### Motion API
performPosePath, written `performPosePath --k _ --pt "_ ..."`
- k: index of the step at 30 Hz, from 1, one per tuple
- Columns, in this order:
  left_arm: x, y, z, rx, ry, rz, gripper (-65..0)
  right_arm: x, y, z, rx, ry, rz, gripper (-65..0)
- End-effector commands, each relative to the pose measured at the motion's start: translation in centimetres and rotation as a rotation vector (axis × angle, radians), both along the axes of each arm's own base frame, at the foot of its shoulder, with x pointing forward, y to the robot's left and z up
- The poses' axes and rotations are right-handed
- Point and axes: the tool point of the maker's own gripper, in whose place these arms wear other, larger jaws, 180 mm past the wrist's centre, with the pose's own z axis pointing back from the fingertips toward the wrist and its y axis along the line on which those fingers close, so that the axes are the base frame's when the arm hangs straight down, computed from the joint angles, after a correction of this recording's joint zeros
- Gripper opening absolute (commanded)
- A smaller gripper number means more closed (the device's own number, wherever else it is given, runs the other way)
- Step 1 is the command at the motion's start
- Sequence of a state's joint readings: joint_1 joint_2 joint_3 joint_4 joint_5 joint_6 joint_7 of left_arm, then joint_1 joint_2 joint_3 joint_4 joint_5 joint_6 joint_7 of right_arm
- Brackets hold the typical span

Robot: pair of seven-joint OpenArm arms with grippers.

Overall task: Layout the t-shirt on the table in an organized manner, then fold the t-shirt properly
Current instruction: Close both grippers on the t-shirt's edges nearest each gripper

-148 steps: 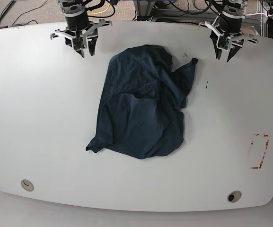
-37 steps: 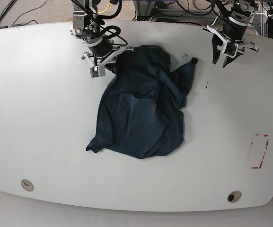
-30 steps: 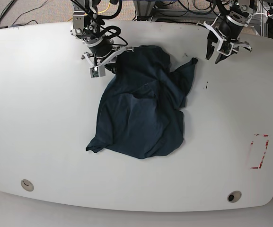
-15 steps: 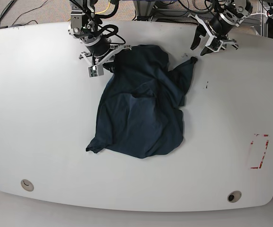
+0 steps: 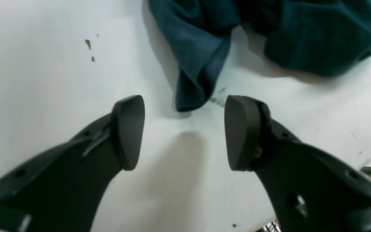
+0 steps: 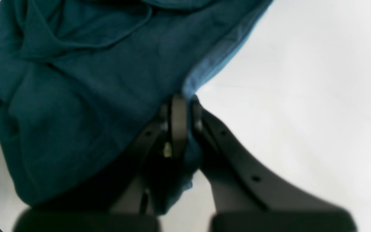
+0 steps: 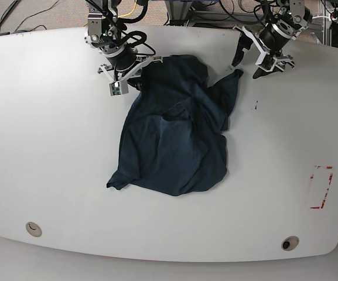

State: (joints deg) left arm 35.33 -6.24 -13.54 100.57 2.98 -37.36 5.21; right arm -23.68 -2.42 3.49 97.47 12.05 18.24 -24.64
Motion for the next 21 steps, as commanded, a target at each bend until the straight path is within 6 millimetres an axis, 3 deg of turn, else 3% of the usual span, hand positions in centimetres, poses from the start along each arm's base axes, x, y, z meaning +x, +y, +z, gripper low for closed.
performPosePath --k 1,7,15,21 --pt "0.3 0.2 0.0 0.016 -0.011 -0.013 -27.8 0.5 0.1 0.9 0.009 -0.031 -0.002 -65.0" --pt "0.7 -0.1 -1.2 0.049 0.007 -0.041 -27.8 0.6 0.2 0.9 0.012 -0.033 -0.003 -65.0" --pt "1.4 -1.3 -2.0 0.03 0.016 -0.068 -27.8 1.4 0.1 2.7 0.006 -0.084 -0.001 -65.0" --pt "1.8 -0.9 -3.5 0.054 0.044 -0.069 -27.8 1.7 0.1 3.6 -0.002 -0.096 0.005 -65.0"
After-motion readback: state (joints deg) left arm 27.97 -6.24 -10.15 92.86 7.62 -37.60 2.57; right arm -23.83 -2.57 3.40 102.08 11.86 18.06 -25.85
